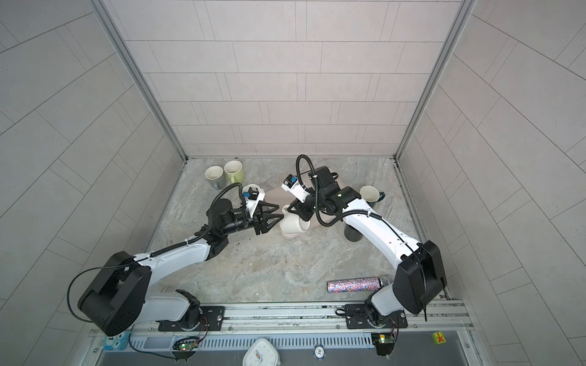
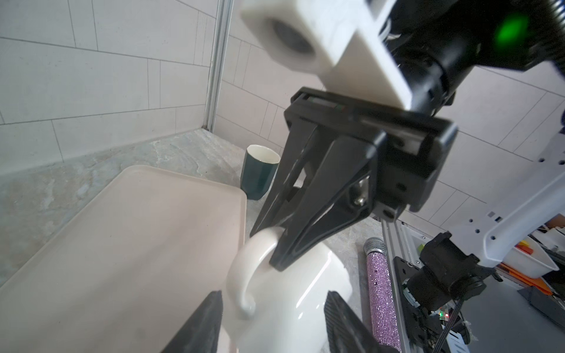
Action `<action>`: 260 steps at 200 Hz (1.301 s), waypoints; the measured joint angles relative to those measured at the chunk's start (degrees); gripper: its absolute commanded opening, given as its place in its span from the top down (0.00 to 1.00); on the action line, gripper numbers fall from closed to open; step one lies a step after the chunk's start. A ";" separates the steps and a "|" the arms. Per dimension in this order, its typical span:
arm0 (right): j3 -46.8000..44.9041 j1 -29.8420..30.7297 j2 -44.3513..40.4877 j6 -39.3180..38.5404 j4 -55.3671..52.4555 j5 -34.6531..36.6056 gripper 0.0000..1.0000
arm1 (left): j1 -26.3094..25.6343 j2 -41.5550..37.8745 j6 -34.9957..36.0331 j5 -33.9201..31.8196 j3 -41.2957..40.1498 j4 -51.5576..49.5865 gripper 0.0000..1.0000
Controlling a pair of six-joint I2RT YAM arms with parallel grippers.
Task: Turn the mug right side up
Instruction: Place the mug at the center of the table.
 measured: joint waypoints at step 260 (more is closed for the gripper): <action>-5.53 -2.62 -5.22 6.73 8.96 -9.57 1.00 | 1.01 9.27 -12.46 8.02 2.99 13.14 0.96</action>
